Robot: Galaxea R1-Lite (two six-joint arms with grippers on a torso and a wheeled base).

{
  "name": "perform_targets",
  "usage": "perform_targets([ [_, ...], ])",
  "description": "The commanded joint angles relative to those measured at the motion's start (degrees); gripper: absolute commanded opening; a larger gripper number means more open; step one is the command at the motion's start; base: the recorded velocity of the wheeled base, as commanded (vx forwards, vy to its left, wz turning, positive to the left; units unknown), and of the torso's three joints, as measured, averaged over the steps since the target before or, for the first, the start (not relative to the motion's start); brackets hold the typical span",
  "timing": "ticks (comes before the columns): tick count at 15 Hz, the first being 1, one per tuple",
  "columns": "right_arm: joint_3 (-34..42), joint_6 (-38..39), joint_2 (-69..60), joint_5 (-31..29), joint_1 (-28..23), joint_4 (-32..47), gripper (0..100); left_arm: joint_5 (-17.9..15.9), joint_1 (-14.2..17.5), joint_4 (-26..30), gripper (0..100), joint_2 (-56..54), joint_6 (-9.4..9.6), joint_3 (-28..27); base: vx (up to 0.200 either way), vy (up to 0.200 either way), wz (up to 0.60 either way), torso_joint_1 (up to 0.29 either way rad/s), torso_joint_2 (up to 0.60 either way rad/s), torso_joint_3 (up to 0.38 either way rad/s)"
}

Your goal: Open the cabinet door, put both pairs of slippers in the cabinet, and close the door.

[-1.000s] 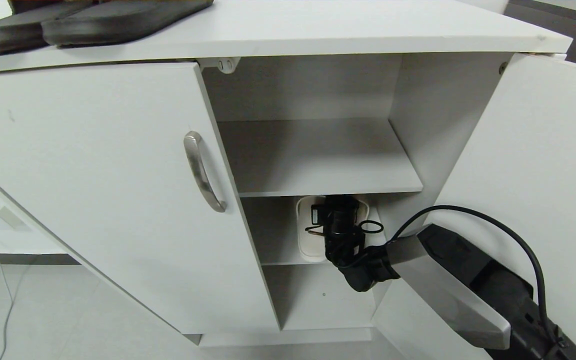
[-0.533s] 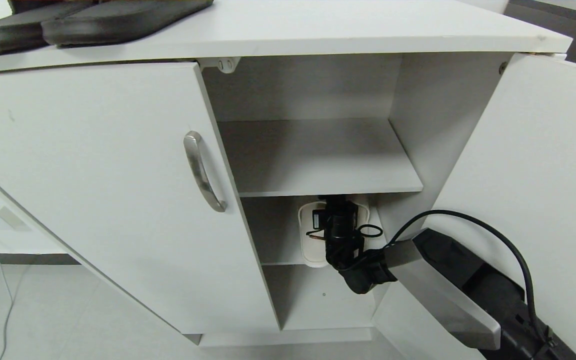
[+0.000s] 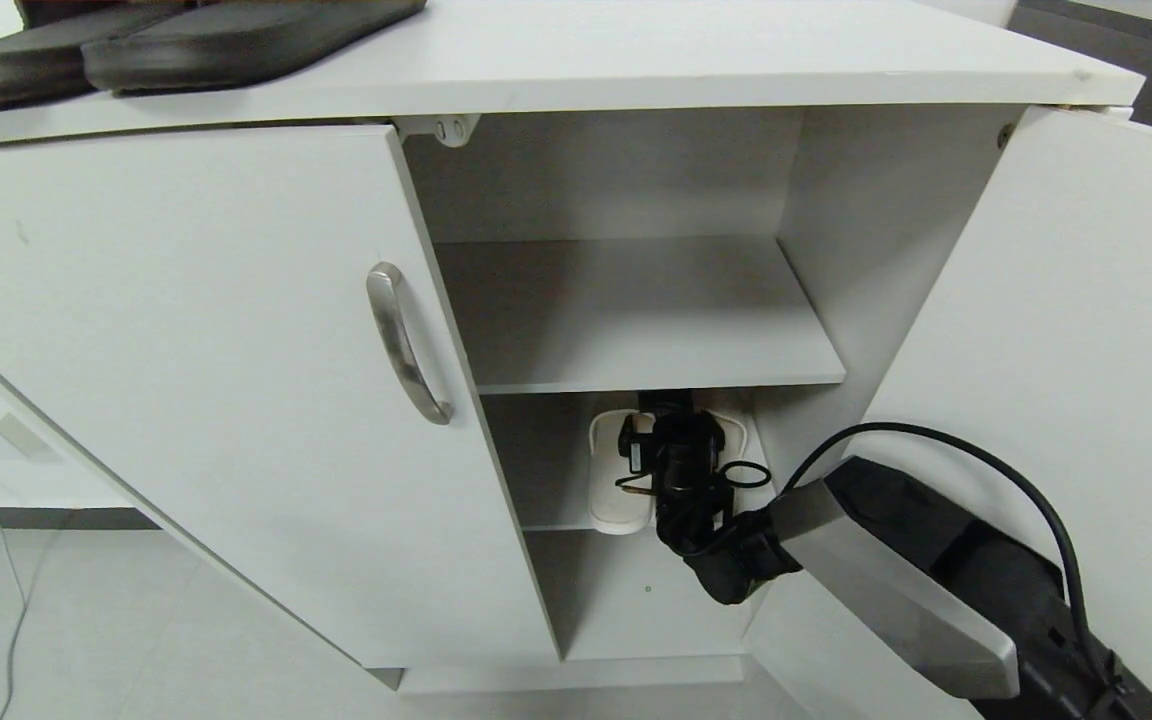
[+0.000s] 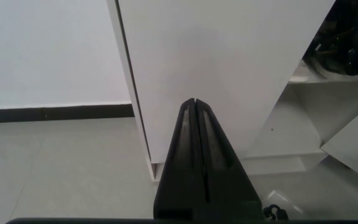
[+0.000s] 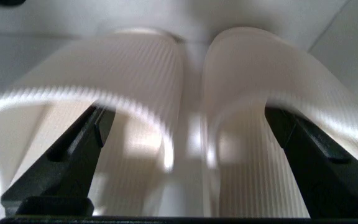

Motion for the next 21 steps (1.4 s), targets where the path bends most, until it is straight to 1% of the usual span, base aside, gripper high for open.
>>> perform_targets([
  [1,10.3,0.0,-7.1,-0.2,2.1,-4.2,100,-0.1,0.0,0.0,0,0.0,0.01,0.0,0.000,0.000,0.00,0.000,0.00,0.000],
  [7,42.1,0.8,-23.2,-0.5,9.3,-14.4,100,-0.2,0.0,0.0,0,0.0,-0.07,0.0,0.000,0.000,0.00,0.000,0.00,0.000],
  [8,45.2,1.5,-24.3,-0.5,10.0,-15.3,100,-0.2,0.0,0.0,0,0.0,-0.07,0.0,0.000,0.000,0.00,0.000,0.00,0.000],
  [9,52.9,2.7,-26.9,-0.5,12.2,-17.4,100,-0.2,0.0,0.0,0,0.0,-0.07,-0.1,0.000,0.000,0.00,0.000,0.00,0.000],
  [10,55.3,2.9,-27.5,-0.5,12.9,-18.4,100,-0.2,0.0,0.0,0,0.0,-0.07,-0.1,0.000,0.000,0.00,0.000,0.00,0.000],
  [12,55.9,3.7,-27.5,-0.5,13.2,-19.5,100,-0.2,0.0,0.0,0,0.0,-0.07,0.0,0.000,0.000,0.00,0.000,0.00,0.000],
  [13,55.9,5.5,-26.9,-0.4,13.3,-19.1,100,-0.3,0.0,0.0,0,0.1,-0.07,-0.1,0.000,0.000,0.00,0.000,0.00,0.000],
  [15,56.0,5.8,-26.8,-0.5,12.9,-19.4,100,-0.3,0.0,0.0,0,0.0,-0.07,-0.1,0.000,0.000,0.00,0.000,0.00,0.000],
  [21,55.6,5.5,-26.6,-0.5,13.5,-19.2,100,-0.3,0.0,0.0,0,0.0,-0.07,-0.1,-0.200,0.000,0.00,0.005,0.00,0.001],
])
